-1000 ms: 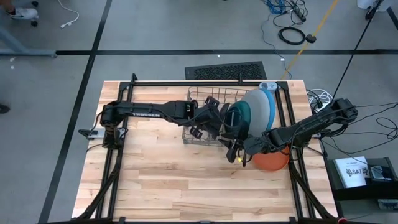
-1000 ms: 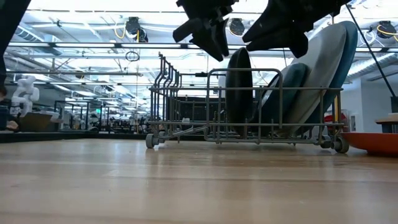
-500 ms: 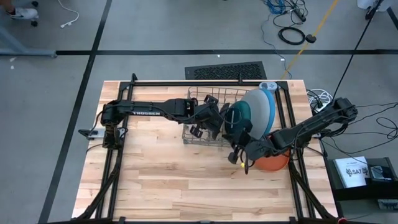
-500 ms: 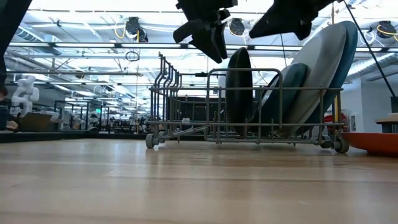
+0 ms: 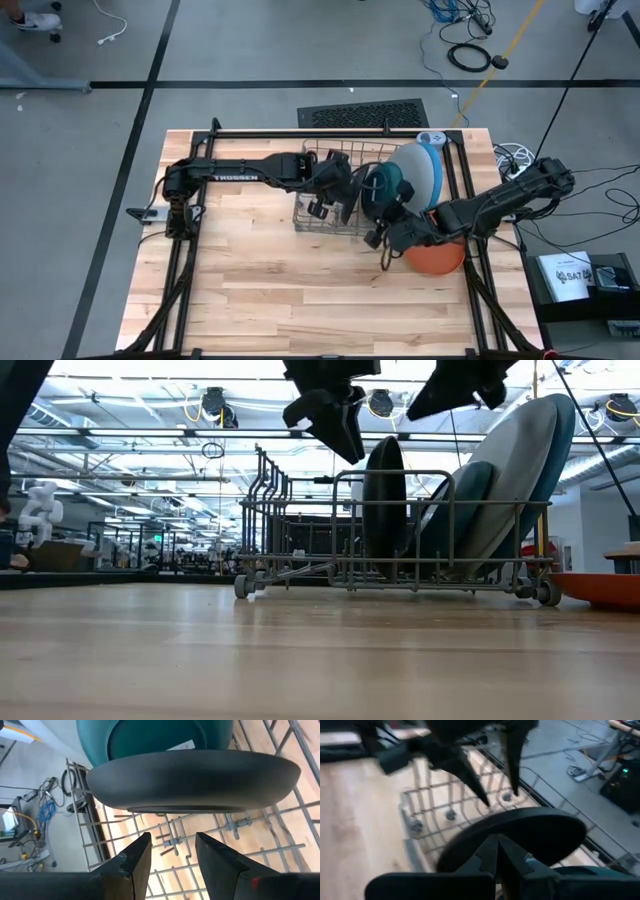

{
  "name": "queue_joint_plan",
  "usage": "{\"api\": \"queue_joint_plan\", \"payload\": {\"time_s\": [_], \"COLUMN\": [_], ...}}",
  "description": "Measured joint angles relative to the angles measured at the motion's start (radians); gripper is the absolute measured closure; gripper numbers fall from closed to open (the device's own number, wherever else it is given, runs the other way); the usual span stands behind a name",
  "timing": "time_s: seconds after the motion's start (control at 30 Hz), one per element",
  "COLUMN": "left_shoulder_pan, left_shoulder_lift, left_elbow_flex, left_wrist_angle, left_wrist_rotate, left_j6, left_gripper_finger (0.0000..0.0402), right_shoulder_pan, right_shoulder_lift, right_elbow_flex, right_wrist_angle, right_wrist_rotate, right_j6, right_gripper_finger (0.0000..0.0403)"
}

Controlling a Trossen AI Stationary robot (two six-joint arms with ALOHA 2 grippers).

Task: Sort dishes
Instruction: Put the black plate into the dish rack

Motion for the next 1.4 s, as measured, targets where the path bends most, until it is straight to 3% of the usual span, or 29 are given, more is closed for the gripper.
{"api": "queue_joint_plan", "payload": {"time_s": [0.5,0.87,1.13,1.4], "left_shoulder_pan": [0.019,0.018,0.016,-0.013], "left_shoulder_lift": [-0.001,-0.001,-0.001,-0.003], "left_elbow_flex": [-0.074,-0.081,-0.081,-0.081], "left_wrist_angle": [0.077,0.130,0.130,0.121], "left_wrist_rotate": [0.080,0.180,0.178,0.100], "left_j6": [0.000,0.000,0.000,0.003], "left_gripper_finger": [0.0247,0.0247,0.0247,0.0247], "right_shoulder_pan": [-0.189,-0.253,-0.263,-0.263], "right_shoulder_lift": [0.074,0.078,0.079,0.079], "right_elbow_flex": [0.012,0.012,0.010,0.009], "right_wrist_angle": [-0.080,0.033,0.081,0.142], "right_wrist_rotate": [-0.133,-0.144,-0.165,-0.188], "right_j6": [0.039,-0.066,-0.144,-0.215], "right_gripper_finger": [0.0403,0.0403,0.0403,0.0403]}}
